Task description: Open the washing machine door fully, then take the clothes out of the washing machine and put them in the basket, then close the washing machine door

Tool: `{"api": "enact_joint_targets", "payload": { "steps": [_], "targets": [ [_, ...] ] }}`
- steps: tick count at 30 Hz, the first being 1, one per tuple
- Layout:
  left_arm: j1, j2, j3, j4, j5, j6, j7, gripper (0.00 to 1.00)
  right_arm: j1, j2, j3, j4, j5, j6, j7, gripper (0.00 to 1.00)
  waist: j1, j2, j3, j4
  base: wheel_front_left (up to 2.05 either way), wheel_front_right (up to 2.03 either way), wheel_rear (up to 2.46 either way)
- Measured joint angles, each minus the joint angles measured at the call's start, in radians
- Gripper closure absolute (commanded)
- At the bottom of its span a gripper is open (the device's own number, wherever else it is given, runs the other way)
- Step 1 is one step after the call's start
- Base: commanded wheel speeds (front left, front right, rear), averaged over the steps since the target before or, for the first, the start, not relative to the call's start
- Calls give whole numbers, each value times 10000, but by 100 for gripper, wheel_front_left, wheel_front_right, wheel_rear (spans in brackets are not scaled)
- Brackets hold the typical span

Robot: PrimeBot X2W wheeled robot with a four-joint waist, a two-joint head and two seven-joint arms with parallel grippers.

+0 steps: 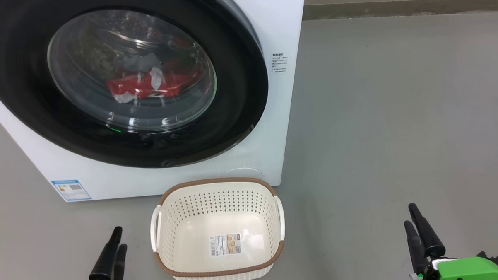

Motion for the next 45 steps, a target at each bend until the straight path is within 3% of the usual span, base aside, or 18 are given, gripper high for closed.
{"api": "enact_joint_targets", "payload": {
  "steps": [8, 45],
  "targets": [
    [0, 17, -31, -136, 548, 0, -222, 0, -12, -46, 217, -13, -692, 0, -242, 0, -2, 0, 41, 11, 0, 0, 0],
    [-1, 19, 15, -734, 5609, 0, -1317, 0, -351, -50, 706, -366, -5996, 0, -1306, 0, -4, 0, 150, -18, 0, 0, 0]
  ]
}}
